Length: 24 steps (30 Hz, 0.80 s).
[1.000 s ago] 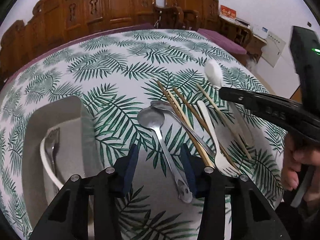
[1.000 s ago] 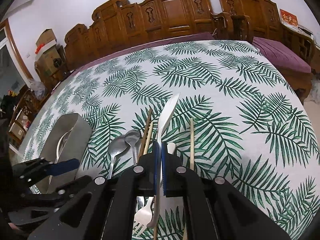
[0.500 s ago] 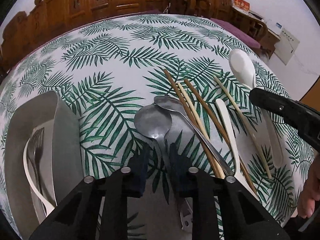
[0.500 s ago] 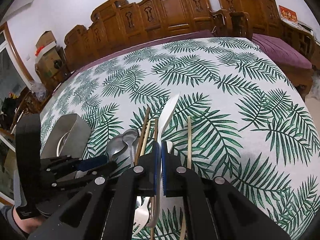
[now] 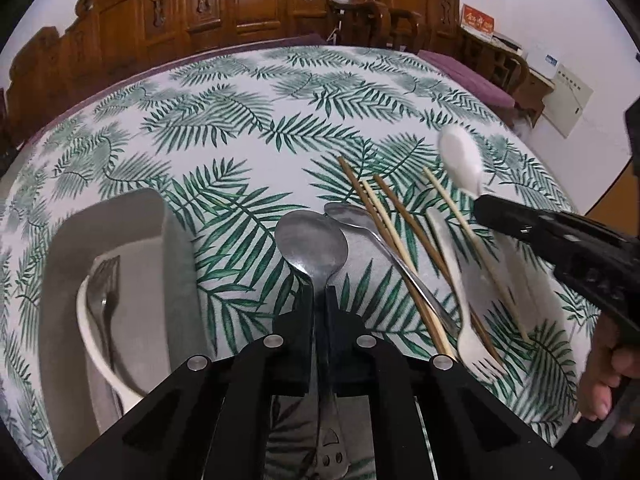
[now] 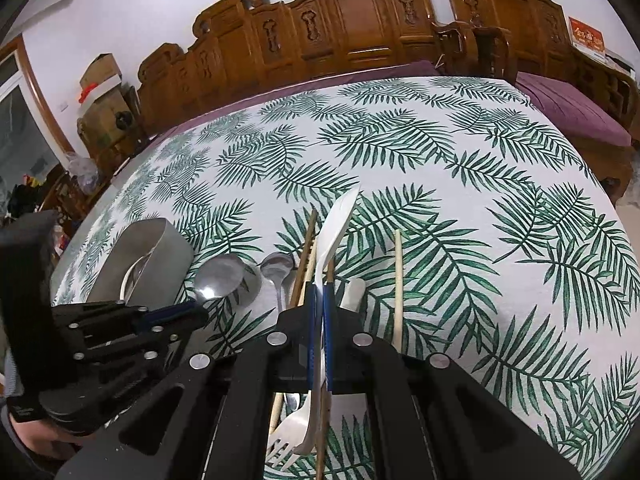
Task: Organize utensils
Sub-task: 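Carry the steel spoon into the metal tray and open the left tool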
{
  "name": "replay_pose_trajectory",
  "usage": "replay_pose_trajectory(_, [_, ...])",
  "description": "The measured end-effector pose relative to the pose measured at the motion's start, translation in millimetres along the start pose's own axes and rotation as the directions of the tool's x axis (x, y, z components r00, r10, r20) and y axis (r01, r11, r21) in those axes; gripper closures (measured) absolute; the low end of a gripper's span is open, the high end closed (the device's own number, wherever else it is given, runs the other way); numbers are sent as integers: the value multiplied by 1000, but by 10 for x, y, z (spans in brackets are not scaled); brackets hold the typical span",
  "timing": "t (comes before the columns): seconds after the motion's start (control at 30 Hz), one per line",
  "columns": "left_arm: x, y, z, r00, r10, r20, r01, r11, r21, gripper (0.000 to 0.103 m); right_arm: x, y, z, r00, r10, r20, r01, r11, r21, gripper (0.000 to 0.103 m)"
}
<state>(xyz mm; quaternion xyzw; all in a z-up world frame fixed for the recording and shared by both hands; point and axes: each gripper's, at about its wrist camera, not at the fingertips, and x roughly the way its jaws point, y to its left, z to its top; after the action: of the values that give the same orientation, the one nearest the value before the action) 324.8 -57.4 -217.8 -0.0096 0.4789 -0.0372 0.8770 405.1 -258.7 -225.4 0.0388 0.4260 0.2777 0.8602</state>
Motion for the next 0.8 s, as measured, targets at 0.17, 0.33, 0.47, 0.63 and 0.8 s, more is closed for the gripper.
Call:
replay_pose_trajectory(0.17, [-301,41,-24,999,8,42,-9,1000,10,98,-46,104,-27,1000,23,6,-23,1000,-19,98])
replay_pose_trajectory(0.33, [-582,153,-74,997,17,75,-17,1000,-1,98,-136,258,-49,998,52,20,-51,997,-55,98])
replay_pose_trajectory(0.47, [-764,262,-115,995,24,99,-23,1000,-13,98,-162,377,-62,997,74,21,-72,994,-78,98])
replay_pose_trajectory(0.63, [-944,420,-180,992,35,122,-30,999,-37,98,-165,515,-73,996,93,12,-91,990,-109,98])
replay_pose_trajectory(0.8, [-1032,640,-213,989,50,137,-41,997,-67,98,-156,637,-89,994,108,5,-106,985,-137,98])
